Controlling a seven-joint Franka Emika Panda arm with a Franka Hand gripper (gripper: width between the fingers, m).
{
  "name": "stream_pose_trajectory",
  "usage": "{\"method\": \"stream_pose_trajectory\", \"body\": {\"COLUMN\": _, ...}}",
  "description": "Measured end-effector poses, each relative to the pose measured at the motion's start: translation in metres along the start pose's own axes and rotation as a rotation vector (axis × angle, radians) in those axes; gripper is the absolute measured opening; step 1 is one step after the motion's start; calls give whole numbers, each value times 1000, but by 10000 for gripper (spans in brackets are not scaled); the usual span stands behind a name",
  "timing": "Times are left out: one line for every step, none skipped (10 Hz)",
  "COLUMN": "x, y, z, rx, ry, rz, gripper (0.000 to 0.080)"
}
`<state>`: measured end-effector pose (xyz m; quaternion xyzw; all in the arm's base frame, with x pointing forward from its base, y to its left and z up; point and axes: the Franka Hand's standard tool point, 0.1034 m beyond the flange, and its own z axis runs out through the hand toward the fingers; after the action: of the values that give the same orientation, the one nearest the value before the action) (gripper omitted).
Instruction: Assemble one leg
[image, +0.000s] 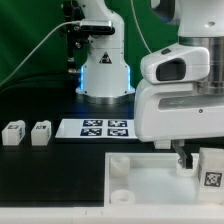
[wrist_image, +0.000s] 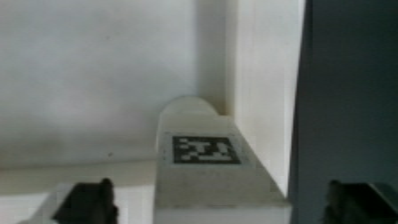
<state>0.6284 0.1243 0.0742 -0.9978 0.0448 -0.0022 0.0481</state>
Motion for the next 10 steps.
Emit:
{"method": "stream_pose_trajectory", "body": {"x": 0, "y": -1, "z": 0, "rx": 1, "ry": 0, "rz": 113, "gripper": 350}}
{"method": "stream_pose_trajectory", "body": {"x": 0, "y": 3, "z": 1, "rx": -3, "ry": -1, "rz": 219, "gripper": 303}}
{"method": "stream_pose_trajectory", "body": {"x": 0, "y": 3, "z": 1, "rx": 0, "ry": -2, "rz": 324, "gripper": 303}}
{"method": "stream_pose_trajectory", "body": {"x": -1, "y": 3, "z": 1, "rx": 5, "ry": -5, "rz": 444, "gripper": 301}}
{"method": "stream_pose_trajectory", "body": {"x": -2, "y": 3, "z": 2, "rx": 19, "ry": -11, "rz": 640, "gripper": 301}}
{"method": "stream_pose_trajectory", "body": {"x": -2, "y": 1, "z": 3, "rx": 41, "ry": -9, "rz": 858, "gripper": 297}}
{"method": "stream_pose_trajectory", "body": {"x": -2, "y": 1, "z": 3, "rx": 76, "ry": -6, "rz": 1055, "gripper": 296}}
{"method": "stream_pose_trajectory", "body": {"x": -1, "y": 0, "z": 3, "rx": 103, "ry": -2, "rz": 1218, "gripper": 296}}
{"method": "stream_pose_trajectory", "body": {"x": -1, "y": 3, "z": 3, "rx": 136, "ry": 0, "rz": 1285, "gripper": 297}}
{"method": "stream_pose_trajectory", "body": {"x": -1, "y": 2, "z": 3, "rx": 150, "ry": -9, "rz": 1394, "gripper": 297}}
